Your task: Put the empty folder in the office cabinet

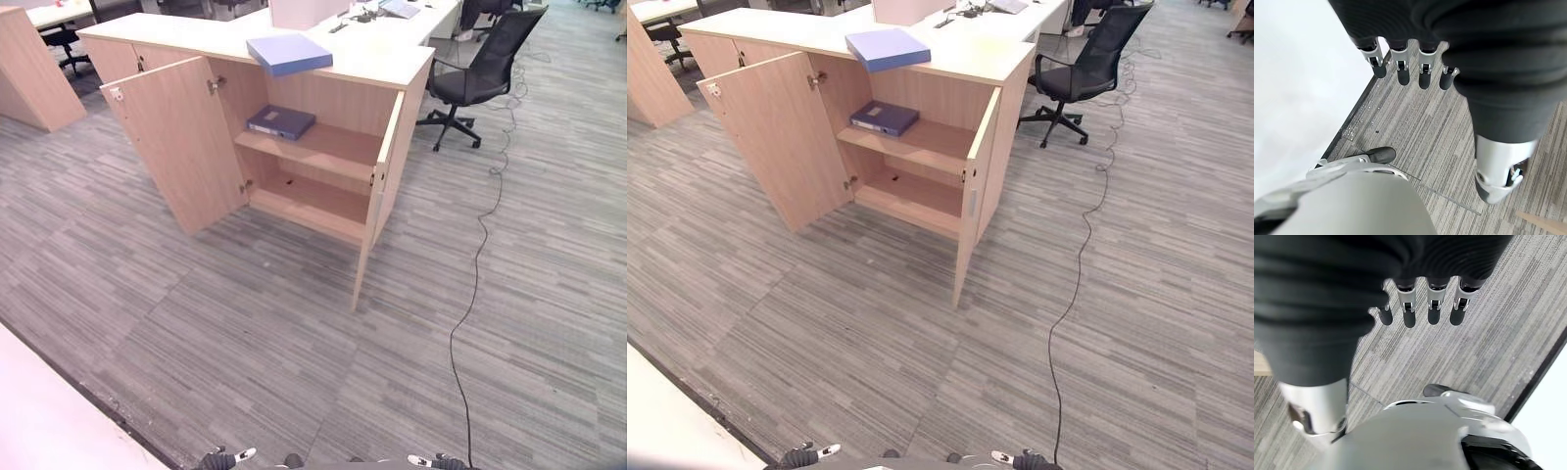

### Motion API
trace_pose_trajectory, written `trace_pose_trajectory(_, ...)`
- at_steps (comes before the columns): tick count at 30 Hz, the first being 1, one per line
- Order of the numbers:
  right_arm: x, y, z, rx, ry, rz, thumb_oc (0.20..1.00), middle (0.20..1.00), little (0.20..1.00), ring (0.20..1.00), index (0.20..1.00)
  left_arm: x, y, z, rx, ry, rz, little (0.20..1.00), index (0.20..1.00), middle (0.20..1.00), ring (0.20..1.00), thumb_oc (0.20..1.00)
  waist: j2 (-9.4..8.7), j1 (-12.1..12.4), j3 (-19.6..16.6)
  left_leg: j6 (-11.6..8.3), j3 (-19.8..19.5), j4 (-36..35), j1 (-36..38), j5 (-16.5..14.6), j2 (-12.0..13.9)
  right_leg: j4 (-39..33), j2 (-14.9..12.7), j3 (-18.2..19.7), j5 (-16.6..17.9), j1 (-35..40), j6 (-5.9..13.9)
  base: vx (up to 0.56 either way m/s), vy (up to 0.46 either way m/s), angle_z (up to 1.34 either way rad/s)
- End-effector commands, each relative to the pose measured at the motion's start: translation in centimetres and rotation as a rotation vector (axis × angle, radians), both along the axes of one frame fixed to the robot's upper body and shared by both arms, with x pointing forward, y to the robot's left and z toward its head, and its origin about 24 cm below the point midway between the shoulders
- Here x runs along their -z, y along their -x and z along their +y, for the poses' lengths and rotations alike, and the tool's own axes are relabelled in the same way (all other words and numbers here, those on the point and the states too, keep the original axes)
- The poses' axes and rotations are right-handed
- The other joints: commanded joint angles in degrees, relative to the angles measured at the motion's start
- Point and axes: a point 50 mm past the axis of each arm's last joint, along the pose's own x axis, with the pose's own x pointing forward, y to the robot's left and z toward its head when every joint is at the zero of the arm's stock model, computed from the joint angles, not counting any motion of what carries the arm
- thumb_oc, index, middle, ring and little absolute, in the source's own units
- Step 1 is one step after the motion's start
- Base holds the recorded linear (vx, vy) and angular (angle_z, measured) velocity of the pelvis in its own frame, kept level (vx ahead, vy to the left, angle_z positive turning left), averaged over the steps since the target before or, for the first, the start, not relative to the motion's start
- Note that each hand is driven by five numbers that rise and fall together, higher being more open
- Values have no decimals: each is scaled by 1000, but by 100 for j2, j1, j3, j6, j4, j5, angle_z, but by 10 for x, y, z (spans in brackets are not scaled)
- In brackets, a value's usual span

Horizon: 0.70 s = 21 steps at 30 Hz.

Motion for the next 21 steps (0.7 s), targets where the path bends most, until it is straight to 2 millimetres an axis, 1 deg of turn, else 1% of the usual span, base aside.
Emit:
trace_pose_trajectory(1, 1, -2, 4, -17, -8, 34, 1000, 1000, 1000, 1000, 1000, -1, -11, 0, 15, -11, -16, 1000, 1000, 1000, 1000, 1000, -124, -75, -66, -206, 292, -100, -73, -118, 60, -367, -304, -229, 144, -28, 605, 0, 0, 0)
trace_pose_trajectory(4, 1, -2, 2, -19, 4, 35, 1000, 1000, 1000, 1000, 1000, -2, -11, 1, 22, -22, -15, 1000, 1000, 1000, 1000, 1000, -116, -67, -69, -209, 282, -100, -57, -115, 63, -367, -310, -242, 143, -18, 607, 0, 0, 0)
trace_pose_trajectory(8, 1, -1, 1, 3, 17, 33, 1000, 1000, 1000, 1000, 1000, -3, -14, 5, 58, -80, -27, 1000, 1000, 1000, 1000, 1000, -108, -56, -69, -213, 252, -100, -36, -132, 57, -367, -332, -264, 135, 16, 612, 0, 0, 0)
trace_pose_trajectory(11, 1, -1, 3, 16, 27, 24, 1000, 1000, 1000, 1000, 1000, -4, -14, 6, 50, -120, -31, 1000, 1000, 1000, 1000, 1000, -117, -40, -71, -211, 236, -100, -24, -139, 48, -367, -336, -279, 127, 35, 611, 3, 0, 2)
trace_pose_trajectory(13, 1, -1, 3, 22, 29, 23, 1000, 1000, 1000, 1000, 1000, -3, -13, 3, 35, -97, -30, 1000, 1000, 1000, 1000, 1000, -116, -35, -69, -213, 235, -100, -16, -143, 48, -367, -339, -295, 124, 43, 614, 3, 0, 2)
trace_pose_trajectory(21, 2, 5, 2, 26, 20, 47, 1000, 1000, 1000, 1000, 1000, -2, -10, 2, 37, -77, -18, 1000, 1000, 1000, 1000, 1000, -126, -45, -64, -216, 194, -100, 14, -152, 41, -367, -331, -306, 89, 74, 591, 0, 0, 0)
